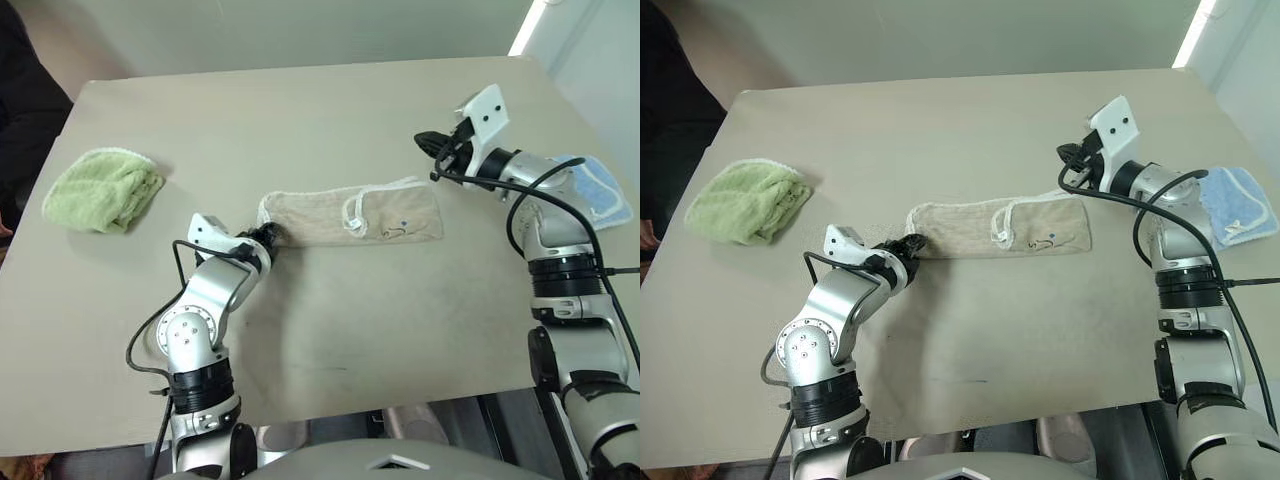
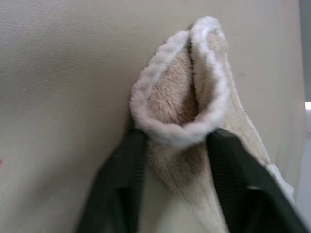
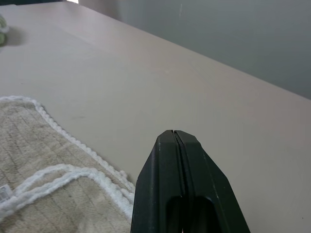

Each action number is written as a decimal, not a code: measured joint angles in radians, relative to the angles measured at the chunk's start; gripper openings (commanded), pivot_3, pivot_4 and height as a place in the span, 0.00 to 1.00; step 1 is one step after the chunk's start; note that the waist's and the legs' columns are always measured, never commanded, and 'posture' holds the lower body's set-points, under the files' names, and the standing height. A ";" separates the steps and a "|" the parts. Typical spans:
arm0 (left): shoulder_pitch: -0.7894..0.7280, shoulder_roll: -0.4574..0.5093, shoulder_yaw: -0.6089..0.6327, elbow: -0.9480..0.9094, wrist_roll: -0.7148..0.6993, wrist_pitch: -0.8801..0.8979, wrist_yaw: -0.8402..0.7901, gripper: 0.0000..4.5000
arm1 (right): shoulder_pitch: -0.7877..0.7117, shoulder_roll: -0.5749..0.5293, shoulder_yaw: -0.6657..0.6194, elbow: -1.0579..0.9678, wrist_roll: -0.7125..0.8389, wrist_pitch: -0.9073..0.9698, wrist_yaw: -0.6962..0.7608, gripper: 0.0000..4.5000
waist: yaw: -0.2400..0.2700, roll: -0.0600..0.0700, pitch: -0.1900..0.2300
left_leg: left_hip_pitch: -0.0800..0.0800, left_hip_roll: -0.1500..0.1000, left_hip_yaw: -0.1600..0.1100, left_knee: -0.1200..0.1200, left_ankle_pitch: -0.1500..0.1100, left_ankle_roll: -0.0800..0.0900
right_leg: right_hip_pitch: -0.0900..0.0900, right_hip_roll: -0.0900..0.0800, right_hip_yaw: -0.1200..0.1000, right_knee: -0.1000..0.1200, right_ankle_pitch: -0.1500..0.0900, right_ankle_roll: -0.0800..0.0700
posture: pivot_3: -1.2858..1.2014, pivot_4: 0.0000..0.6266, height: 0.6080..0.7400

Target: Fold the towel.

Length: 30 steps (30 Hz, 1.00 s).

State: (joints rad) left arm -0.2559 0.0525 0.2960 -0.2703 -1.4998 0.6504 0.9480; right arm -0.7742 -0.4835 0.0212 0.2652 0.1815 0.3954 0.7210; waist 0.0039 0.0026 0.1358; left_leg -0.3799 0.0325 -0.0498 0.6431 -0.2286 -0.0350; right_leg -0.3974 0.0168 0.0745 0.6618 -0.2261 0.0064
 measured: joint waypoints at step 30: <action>-0.448 0.286 -0.319 0.082 0.210 0.275 -0.741 0.01 | -0.103 -0.012 -0.119 0.190 -0.007 -0.024 -0.183 0.00 | 0.010 -0.014 0.010 | -0.013 0.005 0.001 0.003 -0.007 -0.006 | -0.014 -0.004 0.006 -0.001 0.003 0.015 | 0.52 0.24 1.00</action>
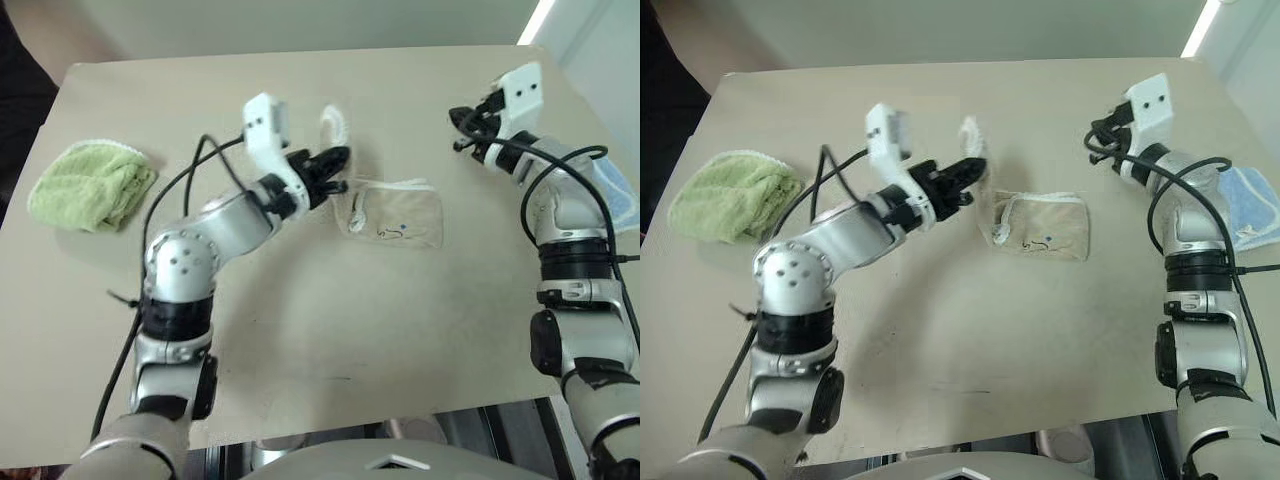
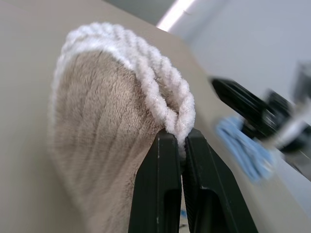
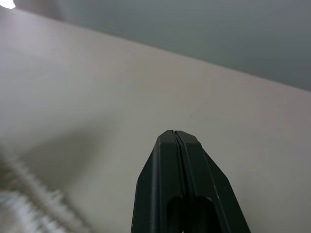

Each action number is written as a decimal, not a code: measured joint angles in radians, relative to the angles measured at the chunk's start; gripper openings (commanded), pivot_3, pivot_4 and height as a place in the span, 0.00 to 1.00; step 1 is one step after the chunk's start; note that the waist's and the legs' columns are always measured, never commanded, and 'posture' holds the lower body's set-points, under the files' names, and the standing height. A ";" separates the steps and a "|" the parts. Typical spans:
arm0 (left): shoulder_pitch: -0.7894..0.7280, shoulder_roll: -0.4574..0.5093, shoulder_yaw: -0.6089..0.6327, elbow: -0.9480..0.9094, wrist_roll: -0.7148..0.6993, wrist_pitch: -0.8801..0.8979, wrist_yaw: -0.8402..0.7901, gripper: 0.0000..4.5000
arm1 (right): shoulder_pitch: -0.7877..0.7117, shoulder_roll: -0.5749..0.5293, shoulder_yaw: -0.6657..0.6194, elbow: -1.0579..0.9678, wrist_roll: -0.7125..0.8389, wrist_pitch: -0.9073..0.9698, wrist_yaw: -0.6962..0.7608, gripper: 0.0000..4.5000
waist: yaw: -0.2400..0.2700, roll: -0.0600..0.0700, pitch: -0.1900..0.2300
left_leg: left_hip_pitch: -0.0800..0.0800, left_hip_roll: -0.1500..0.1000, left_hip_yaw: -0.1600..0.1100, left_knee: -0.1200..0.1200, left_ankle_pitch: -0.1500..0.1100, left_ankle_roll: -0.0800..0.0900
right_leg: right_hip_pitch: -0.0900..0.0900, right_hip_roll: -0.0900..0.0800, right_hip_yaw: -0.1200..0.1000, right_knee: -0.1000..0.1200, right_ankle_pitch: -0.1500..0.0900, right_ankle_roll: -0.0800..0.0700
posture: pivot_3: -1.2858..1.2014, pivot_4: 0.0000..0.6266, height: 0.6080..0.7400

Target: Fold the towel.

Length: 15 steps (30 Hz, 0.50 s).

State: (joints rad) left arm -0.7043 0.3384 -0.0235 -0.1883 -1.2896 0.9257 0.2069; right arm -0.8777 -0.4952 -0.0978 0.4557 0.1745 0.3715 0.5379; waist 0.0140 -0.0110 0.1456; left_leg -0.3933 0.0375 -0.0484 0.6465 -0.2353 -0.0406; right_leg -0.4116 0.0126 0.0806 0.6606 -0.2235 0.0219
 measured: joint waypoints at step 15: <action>-0.227 -0.103 -0.315 0.285 0.361 0.147 -0.531 0.25 | 0.039 -0.039 -0.138 -0.014 0.009 -0.009 -0.160 0.00 | 0.001 0.000 0.000 | -0.009 0.001 0.000 0.002 -0.002 0.001 | -0.011 -0.001 0.002 0.000 0.002 0.003 | 0.52 0.24 1.00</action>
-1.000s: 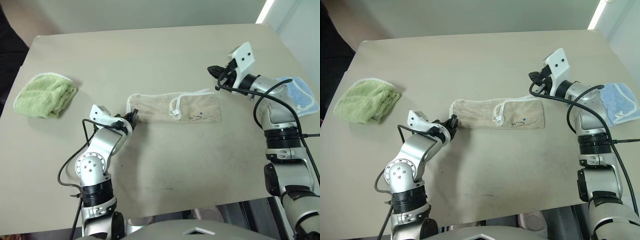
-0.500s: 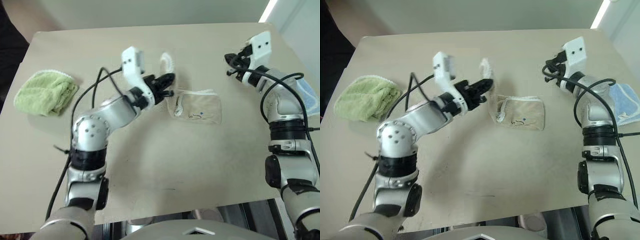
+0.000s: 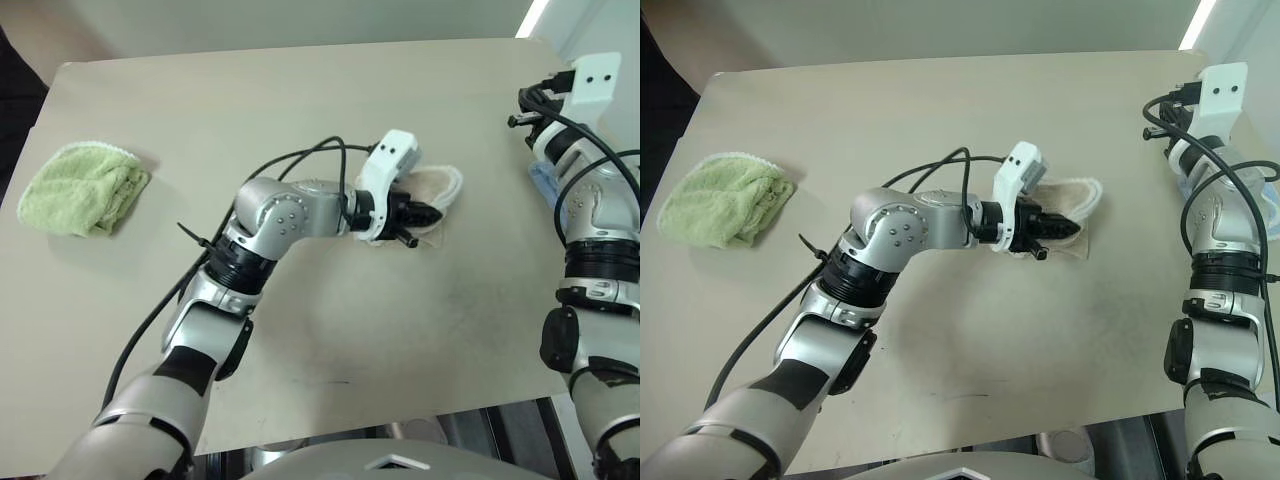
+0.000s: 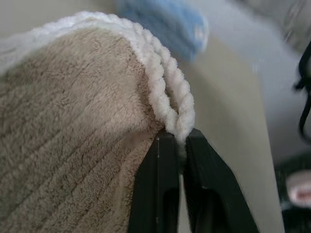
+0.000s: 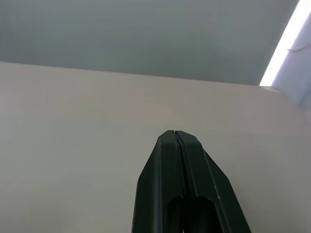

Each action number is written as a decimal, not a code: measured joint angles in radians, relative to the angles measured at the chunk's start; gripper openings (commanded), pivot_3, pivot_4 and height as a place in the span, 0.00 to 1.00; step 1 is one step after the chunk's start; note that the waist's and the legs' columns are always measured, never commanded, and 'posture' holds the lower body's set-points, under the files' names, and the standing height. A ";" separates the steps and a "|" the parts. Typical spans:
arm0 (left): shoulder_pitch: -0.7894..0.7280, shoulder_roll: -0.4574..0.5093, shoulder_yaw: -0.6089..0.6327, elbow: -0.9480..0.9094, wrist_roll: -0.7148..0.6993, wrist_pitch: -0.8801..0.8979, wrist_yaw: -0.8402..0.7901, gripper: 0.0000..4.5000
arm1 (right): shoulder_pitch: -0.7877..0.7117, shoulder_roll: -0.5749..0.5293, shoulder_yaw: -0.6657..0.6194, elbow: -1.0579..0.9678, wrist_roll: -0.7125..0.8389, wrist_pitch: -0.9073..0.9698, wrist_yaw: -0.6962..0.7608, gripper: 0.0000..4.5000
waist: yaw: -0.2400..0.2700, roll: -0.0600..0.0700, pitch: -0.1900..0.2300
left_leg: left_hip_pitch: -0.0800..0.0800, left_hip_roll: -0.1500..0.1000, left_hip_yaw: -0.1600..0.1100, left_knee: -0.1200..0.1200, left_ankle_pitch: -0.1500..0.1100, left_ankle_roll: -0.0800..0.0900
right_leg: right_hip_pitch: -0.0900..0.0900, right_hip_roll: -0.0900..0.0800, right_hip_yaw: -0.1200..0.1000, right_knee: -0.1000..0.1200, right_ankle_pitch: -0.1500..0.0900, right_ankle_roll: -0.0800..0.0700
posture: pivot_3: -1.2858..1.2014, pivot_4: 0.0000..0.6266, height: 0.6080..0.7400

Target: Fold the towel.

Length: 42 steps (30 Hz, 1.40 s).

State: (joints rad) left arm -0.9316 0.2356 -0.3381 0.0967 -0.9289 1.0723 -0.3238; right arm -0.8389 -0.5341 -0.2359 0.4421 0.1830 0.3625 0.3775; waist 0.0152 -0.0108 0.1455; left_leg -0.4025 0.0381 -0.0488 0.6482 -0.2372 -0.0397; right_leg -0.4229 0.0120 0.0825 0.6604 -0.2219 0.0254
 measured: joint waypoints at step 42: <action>0.132 0.053 0.112 0.118 0.459 -0.246 -0.372 0.01 | 0.343 0.070 0.237 -0.487 0.203 0.347 0.269 0.00 | 0.002 0.000 0.000 | -0.002 -0.001 0.000 0.019 -0.003 0.009 | 0.003 0.000 0.004 0.001 0.007 0.007 | 0.52 0.24 1.00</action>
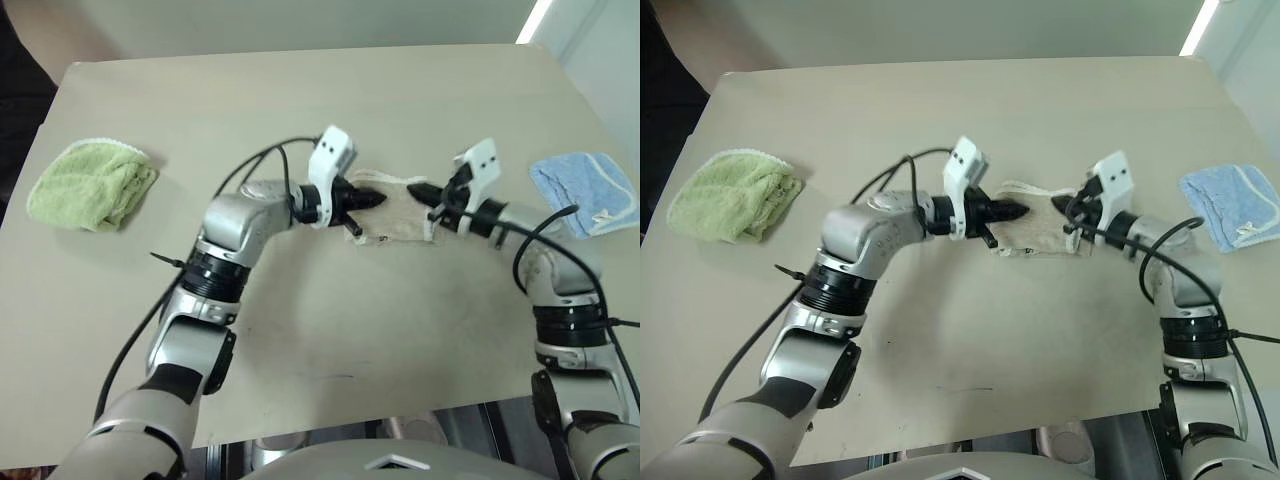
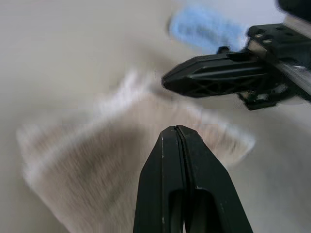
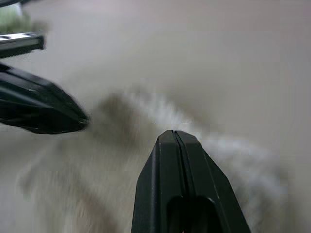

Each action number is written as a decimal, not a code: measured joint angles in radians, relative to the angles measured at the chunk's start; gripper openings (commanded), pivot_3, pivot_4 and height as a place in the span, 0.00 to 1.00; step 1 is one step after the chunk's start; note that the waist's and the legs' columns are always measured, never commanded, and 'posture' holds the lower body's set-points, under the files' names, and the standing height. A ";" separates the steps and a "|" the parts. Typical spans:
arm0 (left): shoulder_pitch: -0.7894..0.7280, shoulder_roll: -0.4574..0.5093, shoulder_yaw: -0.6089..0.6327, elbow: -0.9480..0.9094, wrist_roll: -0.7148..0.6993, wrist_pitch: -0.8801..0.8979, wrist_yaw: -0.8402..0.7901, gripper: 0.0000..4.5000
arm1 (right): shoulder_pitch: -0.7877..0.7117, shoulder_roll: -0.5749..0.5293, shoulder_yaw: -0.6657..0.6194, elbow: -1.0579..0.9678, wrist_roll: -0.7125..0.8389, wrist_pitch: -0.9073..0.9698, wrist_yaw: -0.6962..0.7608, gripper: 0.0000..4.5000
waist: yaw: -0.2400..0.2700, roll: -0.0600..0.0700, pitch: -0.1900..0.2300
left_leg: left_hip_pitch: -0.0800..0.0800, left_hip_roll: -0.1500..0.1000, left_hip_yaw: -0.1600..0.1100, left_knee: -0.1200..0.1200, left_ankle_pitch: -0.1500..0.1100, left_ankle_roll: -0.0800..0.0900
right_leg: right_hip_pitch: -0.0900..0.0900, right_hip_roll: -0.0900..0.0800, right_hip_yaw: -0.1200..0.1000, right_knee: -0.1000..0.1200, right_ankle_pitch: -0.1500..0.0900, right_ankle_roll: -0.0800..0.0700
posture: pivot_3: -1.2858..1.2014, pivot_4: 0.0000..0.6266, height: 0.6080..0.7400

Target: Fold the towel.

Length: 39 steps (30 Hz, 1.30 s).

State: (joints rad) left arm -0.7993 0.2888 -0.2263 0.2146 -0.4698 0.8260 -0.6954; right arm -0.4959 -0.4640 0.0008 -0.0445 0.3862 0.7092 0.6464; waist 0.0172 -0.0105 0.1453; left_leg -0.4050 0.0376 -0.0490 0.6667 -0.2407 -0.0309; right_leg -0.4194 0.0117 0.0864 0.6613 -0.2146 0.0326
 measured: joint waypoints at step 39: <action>0.111 -0.016 0.414 -0.143 -0.206 0.175 0.187 0.00 | -0.052 -0.079 -0.160 0.020 0.133 0.249 -0.026 0.68 | 0.000 0.000 -0.001 | 0.005 0.000 0.001 0.000 0.006 0.007 | 0.009 0.001 0.000 -0.004 0.004 0.000 | 0.52 0.24 1.00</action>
State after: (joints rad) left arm -0.6879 0.2729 0.1877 0.0716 -0.6761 1.0011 -0.5085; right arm -0.5483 -0.5428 -0.1595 -0.0244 0.5191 0.9586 0.6201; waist 0.0175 -0.0100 0.1445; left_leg -0.3996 0.0371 -0.0483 0.6662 -0.2342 -0.0243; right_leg -0.4109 0.0125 0.0865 0.6572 -0.2101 0.0326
